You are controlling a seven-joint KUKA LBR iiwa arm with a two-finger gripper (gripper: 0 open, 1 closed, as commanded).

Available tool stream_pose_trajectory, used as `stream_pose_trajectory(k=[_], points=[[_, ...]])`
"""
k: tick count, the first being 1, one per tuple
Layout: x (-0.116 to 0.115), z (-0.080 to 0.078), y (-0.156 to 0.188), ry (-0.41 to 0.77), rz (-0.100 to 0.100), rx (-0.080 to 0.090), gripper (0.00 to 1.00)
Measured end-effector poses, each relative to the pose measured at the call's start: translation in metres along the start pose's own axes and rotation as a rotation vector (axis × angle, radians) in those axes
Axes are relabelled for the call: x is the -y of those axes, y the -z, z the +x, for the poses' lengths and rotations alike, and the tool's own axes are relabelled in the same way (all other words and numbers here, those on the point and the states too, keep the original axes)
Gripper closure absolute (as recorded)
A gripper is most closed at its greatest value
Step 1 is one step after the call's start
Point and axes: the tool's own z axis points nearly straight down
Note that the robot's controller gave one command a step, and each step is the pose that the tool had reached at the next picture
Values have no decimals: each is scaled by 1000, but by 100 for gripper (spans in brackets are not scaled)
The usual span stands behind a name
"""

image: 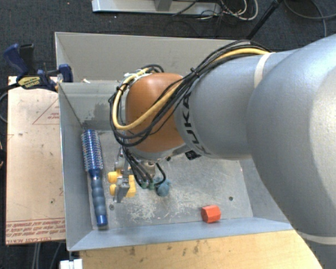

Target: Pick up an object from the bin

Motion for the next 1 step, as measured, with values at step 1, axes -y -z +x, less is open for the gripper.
stream_pose_trajectory(k=[1], points=[[-1, -2, 47, 1, 1, -1, 100]])
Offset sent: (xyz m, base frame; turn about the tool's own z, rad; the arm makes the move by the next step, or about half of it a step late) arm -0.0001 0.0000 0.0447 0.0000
